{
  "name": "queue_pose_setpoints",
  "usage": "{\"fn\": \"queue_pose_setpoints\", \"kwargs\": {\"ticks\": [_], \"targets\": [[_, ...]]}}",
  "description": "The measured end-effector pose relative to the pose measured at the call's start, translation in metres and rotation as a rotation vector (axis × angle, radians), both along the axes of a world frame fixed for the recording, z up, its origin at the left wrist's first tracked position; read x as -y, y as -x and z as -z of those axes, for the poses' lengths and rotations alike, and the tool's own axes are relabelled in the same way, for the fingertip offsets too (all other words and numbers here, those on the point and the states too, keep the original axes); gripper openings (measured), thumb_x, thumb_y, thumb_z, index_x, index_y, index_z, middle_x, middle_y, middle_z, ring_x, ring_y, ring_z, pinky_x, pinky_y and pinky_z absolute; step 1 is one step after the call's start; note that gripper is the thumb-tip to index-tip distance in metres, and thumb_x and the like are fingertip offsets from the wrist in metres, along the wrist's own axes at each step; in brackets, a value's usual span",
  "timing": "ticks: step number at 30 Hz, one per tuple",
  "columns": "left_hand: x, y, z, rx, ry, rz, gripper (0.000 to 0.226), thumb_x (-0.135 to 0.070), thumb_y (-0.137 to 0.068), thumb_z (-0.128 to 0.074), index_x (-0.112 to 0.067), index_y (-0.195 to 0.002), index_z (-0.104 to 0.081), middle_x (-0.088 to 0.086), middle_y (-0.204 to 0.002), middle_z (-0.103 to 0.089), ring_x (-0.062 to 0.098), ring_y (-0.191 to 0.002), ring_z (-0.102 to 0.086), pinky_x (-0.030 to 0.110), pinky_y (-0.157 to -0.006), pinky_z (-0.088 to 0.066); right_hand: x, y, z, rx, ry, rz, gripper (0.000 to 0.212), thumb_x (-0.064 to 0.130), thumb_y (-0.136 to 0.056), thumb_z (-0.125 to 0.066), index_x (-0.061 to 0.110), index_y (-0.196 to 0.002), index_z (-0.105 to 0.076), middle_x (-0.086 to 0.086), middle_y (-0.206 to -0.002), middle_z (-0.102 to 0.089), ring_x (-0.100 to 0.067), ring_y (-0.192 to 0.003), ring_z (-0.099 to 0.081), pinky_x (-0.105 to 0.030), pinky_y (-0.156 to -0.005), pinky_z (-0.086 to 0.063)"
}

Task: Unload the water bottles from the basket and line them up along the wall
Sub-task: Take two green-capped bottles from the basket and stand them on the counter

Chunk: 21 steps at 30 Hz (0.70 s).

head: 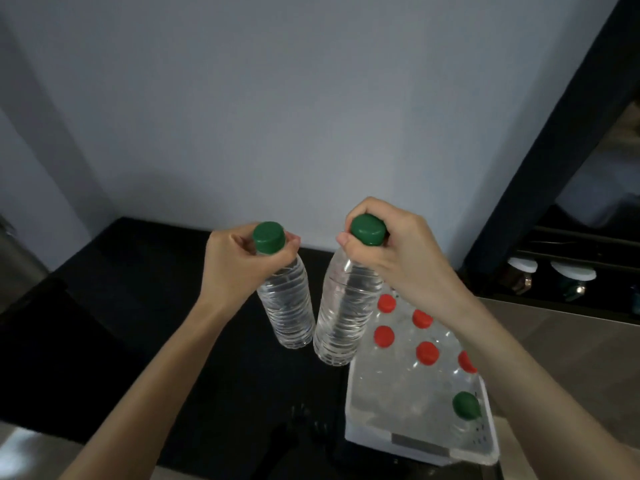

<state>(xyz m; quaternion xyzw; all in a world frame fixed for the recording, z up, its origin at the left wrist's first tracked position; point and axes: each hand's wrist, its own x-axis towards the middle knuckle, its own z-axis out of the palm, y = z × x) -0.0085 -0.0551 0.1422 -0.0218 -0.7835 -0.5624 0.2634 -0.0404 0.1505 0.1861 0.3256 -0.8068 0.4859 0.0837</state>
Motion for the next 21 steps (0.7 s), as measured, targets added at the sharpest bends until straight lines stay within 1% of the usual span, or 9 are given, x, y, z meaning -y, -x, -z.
{"fn": "queue_pose_setpoints", "kwargs": {"ticks": [2,5,8,10,11,15,17,19,21], "targets": [[0.024,0.005,0.013,0.027,0.017,-0.026,0.009,-0.011,-0.073,-0.082,-0.01,-0.081,-0.077,-0.003,-0.077,-0.076,0.009,-0.075,-0.072,0.02,-0.072,-0.055,0.027,0.009,0.014,0.041,0.007,-0.018,0.017,0.023,-0.083,-0.072,0.011,-0.08,-0.06,-0.012,-0.073,-0.061,-0.029,-0.07,-0.055,-0.041,-0.065,-0.045],[0.061,0.011,0.038,0.107,0.005,-0.036,0.011,-0.009,-0.073,-0.082,-0.01,-0.083,-0.078,-0.005,-0.08,-0.076,0.005,-0.077,-0.072,0.018,-0.073,-0.054,0.067,0.019,0.038,0.13,-0.032,-0.025,0.014,0.023,-0.081,-0.073,0.014,-0.079,-0.062,-0.005,-0.073,-0.063,-0.023,-0.071,-0.058,-0.038,-0.067,-0.047],[0.099,0.02,0.07,0.182,-0.009,-0.024,0.014,-0.005,-0.072,-0.082,-0.01,-0.085,-0.077,-0.004,-0.082,-0.076,0.006,-0.081,-0.072,0.022,-0.076,-0.056,0.105,0.029,0.067,0.177,-0.079,-0.05,0.013,0.02,-0.08,-0.075,0.018,-0.08,-0.062,0.004,-0.074,-0.064,-0.011,-0.07,-0.059,-0.026,-0.064,-0.047],[0.121,0.026,0.094,0.242,-0.027,-0.03,0.016,-0.004,-0.072,-0.082,-0.012,-0.084,-0.077,-0.005,-0.082,-0.076,0.006,-0.081,-0.072,0.024,-0.076,-0.057,0.126,0.037,0.089,0.201,-0.125,-0.061,0.013,0.02,-0.081,-0.074,0.019,-0.082,-0.062,0.007,-0.076,-0.063,-0.008,-0.071,-0.059,-0.018,-0.064,-0.044],[0.129,0.029,0.104,0.265,-0.033,-0.033,0.016,-0.003,-0.071,-0.082,-0.013,-0.082,-0.077,-0.006,-0.081,-0.076,0.005,-0.08,-0.072,0.023,-0.075,-0.056,0.136,0.041,0.1,0.212,-0.145,-0.063,0.013,0.02,-0.081,-0.074,0.019,-0.082,-0.061,0.007,-0.078,-0.063,-0.008,-0.072,-0.059,-0.017,-0.064,-0.044],[0.155,0.041,0.136,0.308,-0.067,-0.049,0.019,0.0,-0.069,-0.082,-0.016,-0.076,-0.076,-0.01,-0.074,-0.075,0.0,-0.074,-0.07,0.015,-0.069,-0.053,0.168,0.054,0.143,0.276,-0.205,-0.038,0.011,0.018,-0.082,-0.072,0.019,-0.083,-0.061,0.008,-0.081,-0.061,-0.009,-0.074,-0.059,-0.02,-0.063,-0.045],[0.166,0.046,0.148,0.334,-0.073,-0.046,0.018,0.001,-0.069,-0.082,-0.015,-0.076,-0.076,-0.008,-0.076,-0.075,0.002,-0.074,-0.07,0.016,-0.07,-0.054,0.18,0.06,0.159,0.309,-0.24,-0.017,0.011,0.018,-0.083,-0.071,0.02,-0.083,-0.06,0.008,-0.082,-0.061,-0.007,-0.074,-0.058,-0.019,-0.062,-0.044],[0.175,0.052,0.159,0.359,-0.068,-0.038,0.021,0.0,-0.068,-0.083,-0.018,-0.076,-0.076,-0.01,-0.076,-0.075,0.002,-0.074,-0.07,0.017,-0.071,-0.055,0.19,0.066,0.172,0.324,-0.279,0.002,0.011,0.018,-0.083,-0.071,0.02,-0.084,-0.06,0.008,-0.084,-0.06,-0.007,-0.076,-0.059,-0.025,-0.065,-0.048],[0.181,0.056,0.168,0.384,-0.061,-0.01,0.027,-0.001,-0.067,-0.084,-0.025,-0.074,-0.075,-0.016,-0.074,-0.074,-0.001,-0.074,-0.07,0.015,-0.07,-0.053,0.197,0.07,0.181,0.333,-0.312,0.008,0.011,0.019,-0.082,-0.071,0.02,-0.084,-0.06,0.009,-0.084,-0.06,-0.007,-0.078,-0.058,-0.031,-0.07,-0.05]]}}
